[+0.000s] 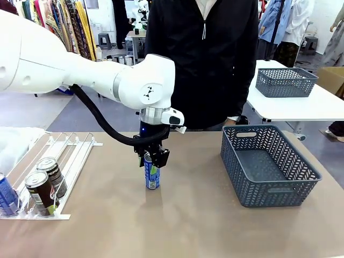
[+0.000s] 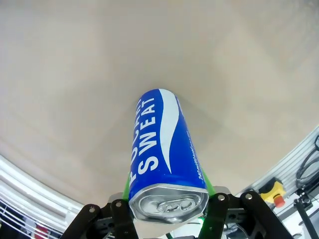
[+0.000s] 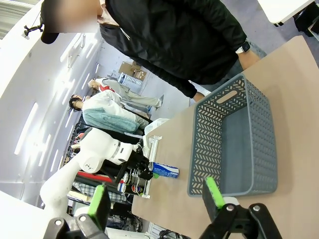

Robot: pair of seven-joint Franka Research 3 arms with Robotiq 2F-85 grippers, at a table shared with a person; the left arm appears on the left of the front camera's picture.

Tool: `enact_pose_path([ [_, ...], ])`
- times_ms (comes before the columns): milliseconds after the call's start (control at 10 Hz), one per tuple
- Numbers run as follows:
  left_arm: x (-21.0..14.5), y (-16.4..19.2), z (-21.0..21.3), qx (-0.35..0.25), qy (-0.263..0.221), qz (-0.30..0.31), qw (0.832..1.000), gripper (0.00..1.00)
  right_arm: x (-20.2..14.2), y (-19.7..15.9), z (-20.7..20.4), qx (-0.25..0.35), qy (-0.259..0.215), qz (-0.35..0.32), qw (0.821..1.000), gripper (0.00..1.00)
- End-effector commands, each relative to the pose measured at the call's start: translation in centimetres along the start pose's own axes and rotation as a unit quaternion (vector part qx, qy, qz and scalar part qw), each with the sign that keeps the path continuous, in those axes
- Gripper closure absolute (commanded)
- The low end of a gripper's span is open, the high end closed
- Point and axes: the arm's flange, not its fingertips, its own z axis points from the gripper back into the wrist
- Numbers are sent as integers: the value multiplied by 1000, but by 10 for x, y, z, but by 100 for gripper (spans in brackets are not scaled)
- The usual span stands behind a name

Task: Retrieve and store the cans from the dispenser.
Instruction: Pick up one can from the Automatic Can Dispenser and place it in the middle of the table.

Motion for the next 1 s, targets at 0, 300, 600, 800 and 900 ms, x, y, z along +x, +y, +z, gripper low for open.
enact_pose_path([
  [0, -2, 5, 10, -12, -7, 0, 1000, 83, 4, 1, -1, 12, -12, 12, 1000, 0],
  [300, -4, 5, 12, -13, -16, 0, 1000, 0, 4, 1, -1, 12, -12, 12, 1000, 0],
  [600, -33, 17, 49, -47, -68, 20, 996, 0, 4, 1, -1, 12, -12, 12, 1000, 0],
  [800, -105, 46, 100, -94, -125, 60, 986, 0, 4, 1, -1, 12, -12, 12, 1000, 0],
  [900, -153, 69, 117, -116, -155, 88, 977, 0, 4, 1, -1, 12, -12, 12, 1000, 0],
])
